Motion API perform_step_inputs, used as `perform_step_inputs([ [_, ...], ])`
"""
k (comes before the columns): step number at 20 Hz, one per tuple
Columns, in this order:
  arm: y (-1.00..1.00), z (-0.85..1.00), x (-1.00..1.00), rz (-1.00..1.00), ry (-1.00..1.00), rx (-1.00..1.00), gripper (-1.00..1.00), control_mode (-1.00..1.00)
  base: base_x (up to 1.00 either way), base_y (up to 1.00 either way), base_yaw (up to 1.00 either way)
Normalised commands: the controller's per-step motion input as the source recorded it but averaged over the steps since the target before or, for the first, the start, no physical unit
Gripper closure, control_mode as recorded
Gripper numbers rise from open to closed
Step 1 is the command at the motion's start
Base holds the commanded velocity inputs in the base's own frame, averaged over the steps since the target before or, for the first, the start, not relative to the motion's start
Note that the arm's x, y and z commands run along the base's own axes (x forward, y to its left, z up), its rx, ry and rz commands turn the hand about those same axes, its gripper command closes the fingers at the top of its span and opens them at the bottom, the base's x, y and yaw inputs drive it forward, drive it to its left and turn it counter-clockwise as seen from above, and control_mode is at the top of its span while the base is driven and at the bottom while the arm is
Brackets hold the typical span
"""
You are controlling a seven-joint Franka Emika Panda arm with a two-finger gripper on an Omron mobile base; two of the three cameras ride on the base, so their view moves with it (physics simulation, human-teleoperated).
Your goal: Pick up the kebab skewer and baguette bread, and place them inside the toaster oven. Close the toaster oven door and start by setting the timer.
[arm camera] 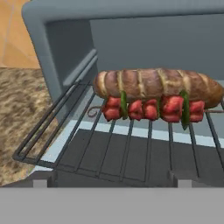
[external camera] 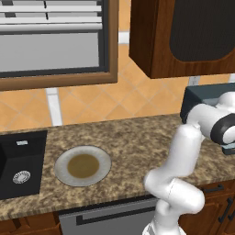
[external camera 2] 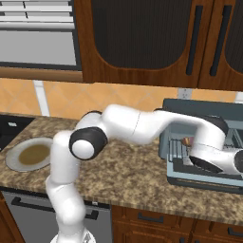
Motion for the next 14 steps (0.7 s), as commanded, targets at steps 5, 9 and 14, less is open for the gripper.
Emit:
perform_step_inputs([
  [5,0.21,-0.06,0.04,0.0,-0.04,-0.02,-1.0,-1.0,0.0,0.0,0.0],
  [9,0.0,0.0,0.14,0.0,-0.01,0.01,-1.0,-1.0,0.0,0.0,0.0],
  [14,-0.14,0.0,0.0,-0.16,0.0,0.03,-1.0,-1.0,0.0,0.0,0.0],
])
